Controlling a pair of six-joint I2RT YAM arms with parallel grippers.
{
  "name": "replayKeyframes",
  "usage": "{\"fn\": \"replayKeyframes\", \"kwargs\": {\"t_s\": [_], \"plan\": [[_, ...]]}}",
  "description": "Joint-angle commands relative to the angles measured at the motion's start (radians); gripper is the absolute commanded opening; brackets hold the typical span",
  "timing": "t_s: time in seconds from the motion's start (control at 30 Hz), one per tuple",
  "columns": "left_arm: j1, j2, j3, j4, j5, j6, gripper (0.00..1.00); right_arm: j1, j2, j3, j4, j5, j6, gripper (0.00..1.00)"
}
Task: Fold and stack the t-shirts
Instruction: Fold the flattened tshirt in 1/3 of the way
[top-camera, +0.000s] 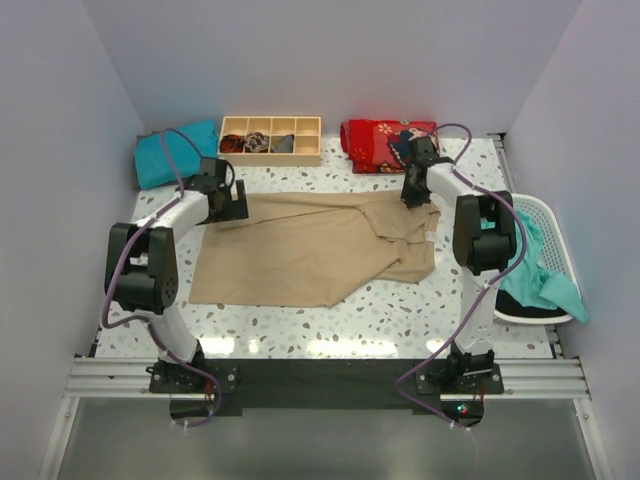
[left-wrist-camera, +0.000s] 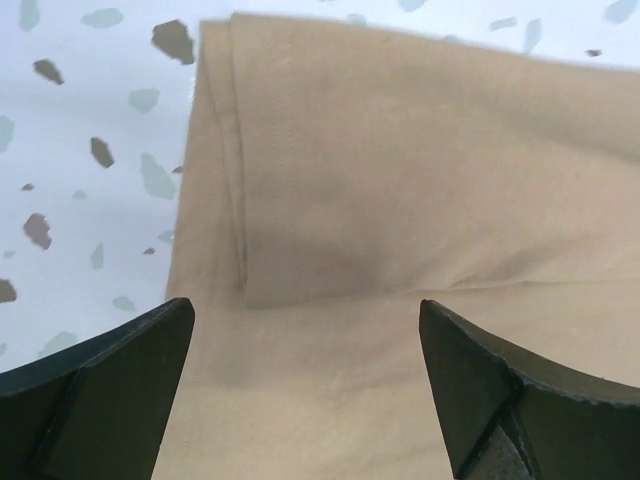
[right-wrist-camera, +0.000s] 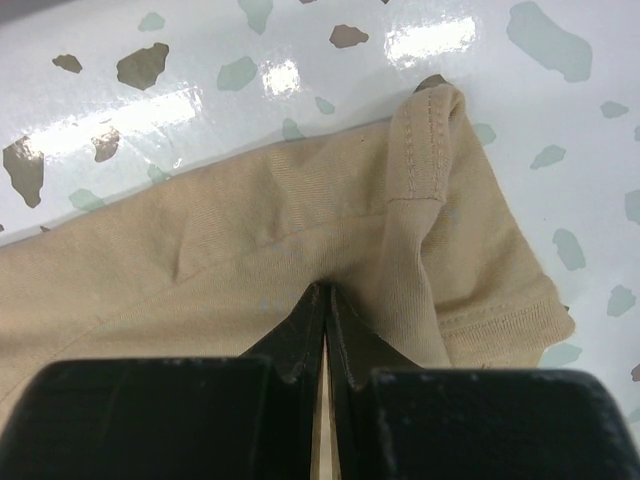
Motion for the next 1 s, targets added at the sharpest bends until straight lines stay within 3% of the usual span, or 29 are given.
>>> {"fn": "replayKeyframes", "kwargs": {"t_s": [0.0,0.23,0.47,0.8,0.97], "plan": [[0.006,0.028,0.059,0.070,0.108,-0.021,1.00,-0.002,-0.081,-0.037,-0.017,-0.016,-0.024,0.05],[0.004,0.035,-0.045,0.170,0.201,-0.050,1.00,0.015,-0.206,-0.080,0.012,-0.094,-0.027,0.22],[0.006,0.015,-0.125,0.228,0.145,-0.075,1.00,0.044,-0.276,-0.071,-0.011,-0.090,-0.038,0.23],[0.004,-0.008,-0.133,0.213,0.061,-0.073,1.00,0.188,-0.266,-0.131,-0.009,-0.166,-0.037,0.20],[0.006,-0.029,-0.164,0.253,0.049,-0.075,1.00,0.188,-0.253,-0.175,0.001,-0.177,-0.032,0.19]]}}
